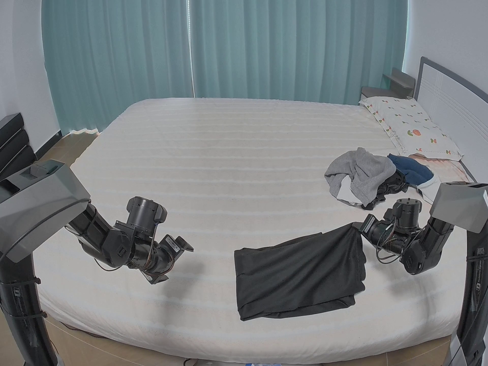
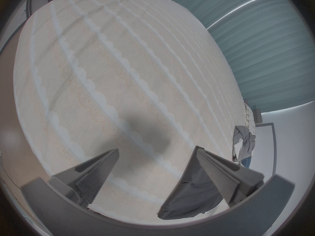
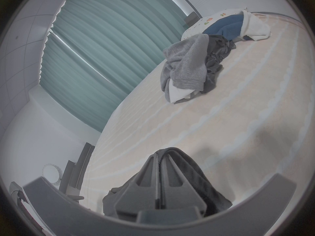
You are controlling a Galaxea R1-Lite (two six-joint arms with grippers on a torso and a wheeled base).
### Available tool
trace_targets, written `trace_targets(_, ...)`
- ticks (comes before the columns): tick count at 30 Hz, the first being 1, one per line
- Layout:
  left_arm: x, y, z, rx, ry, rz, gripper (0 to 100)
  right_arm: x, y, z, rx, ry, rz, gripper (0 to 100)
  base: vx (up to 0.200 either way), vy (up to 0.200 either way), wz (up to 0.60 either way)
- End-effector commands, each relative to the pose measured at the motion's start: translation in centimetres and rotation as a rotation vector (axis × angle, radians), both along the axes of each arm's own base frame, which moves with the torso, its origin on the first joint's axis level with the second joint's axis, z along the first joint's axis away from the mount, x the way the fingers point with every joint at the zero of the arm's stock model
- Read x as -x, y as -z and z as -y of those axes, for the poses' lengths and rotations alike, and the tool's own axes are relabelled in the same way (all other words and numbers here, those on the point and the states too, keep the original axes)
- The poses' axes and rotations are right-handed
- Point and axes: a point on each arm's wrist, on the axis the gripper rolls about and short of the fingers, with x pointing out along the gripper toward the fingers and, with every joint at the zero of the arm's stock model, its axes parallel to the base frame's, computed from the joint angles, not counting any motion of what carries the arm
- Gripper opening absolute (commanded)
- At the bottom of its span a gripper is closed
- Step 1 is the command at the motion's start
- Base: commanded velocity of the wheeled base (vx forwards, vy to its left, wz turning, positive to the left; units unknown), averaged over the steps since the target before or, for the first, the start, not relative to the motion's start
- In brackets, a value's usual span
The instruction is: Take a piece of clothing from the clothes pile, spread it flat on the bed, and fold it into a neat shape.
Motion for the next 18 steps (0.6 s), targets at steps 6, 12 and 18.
trace_targets(6,-0.1,0.0,0.0,0.001,0.0,0.001,100,-0.7,2.7,0.1,-0.004,-0.013,-0.054,100,0.0,0.0,0.0)
trace_targets(12,0.0,0.0,0.0,0.0,0.0,0.0,100,0.6,1.3,0.5,-0.017,-0.035,-0.051,100,0.0,0.0,0.0)
trace_targets(18,0.2,0.1,0.2,-0.002,0.007,-0.006,100,5.3,-1.1,1.5,-0.012,-0.156,-0.087,100,0.0,0.0,0.0)
